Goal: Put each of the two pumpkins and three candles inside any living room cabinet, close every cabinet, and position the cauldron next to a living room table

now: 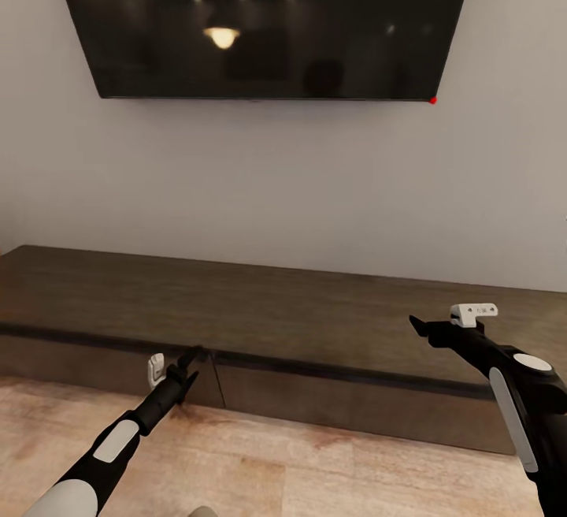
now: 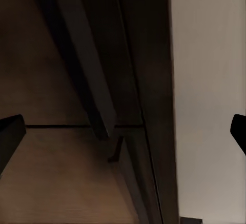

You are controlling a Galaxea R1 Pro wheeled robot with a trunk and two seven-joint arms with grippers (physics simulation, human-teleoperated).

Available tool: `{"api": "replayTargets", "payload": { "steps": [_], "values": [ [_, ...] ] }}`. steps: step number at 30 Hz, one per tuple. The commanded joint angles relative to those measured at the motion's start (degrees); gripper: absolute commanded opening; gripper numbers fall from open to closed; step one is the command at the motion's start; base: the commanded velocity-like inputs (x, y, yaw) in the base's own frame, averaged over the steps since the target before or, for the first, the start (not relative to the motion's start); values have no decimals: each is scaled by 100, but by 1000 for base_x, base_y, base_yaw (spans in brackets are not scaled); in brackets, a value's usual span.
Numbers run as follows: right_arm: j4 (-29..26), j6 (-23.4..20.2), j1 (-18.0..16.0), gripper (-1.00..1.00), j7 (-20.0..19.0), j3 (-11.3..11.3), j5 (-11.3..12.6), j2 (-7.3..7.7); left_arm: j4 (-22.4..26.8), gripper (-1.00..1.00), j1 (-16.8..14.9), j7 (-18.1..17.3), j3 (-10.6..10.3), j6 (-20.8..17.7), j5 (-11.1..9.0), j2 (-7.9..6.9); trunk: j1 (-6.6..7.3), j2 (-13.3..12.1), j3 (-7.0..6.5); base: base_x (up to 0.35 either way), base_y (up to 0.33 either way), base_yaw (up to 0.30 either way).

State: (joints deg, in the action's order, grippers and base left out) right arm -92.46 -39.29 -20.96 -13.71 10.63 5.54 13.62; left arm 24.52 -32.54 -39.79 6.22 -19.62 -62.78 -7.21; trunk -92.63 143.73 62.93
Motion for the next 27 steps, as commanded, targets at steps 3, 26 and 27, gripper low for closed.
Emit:
{"api": "replayTargets", "payload": {
  "steps": [3,26,27],
  "values": [
    [0,0,8,100,0,0,0,0,0,100,1,3,1,23,1,0,0,0,0,45,-1,0],
    [0,-16,-48,100,0,0,0,-1,-89,100,2,-54,1,54,-10,5,0,0,0,4,0,0],
    [0,-16,-51,100,0,0,0,0,-93,100,2,-59,8,55,-34,6,0,0,0,0,0,0]
  ]
}}
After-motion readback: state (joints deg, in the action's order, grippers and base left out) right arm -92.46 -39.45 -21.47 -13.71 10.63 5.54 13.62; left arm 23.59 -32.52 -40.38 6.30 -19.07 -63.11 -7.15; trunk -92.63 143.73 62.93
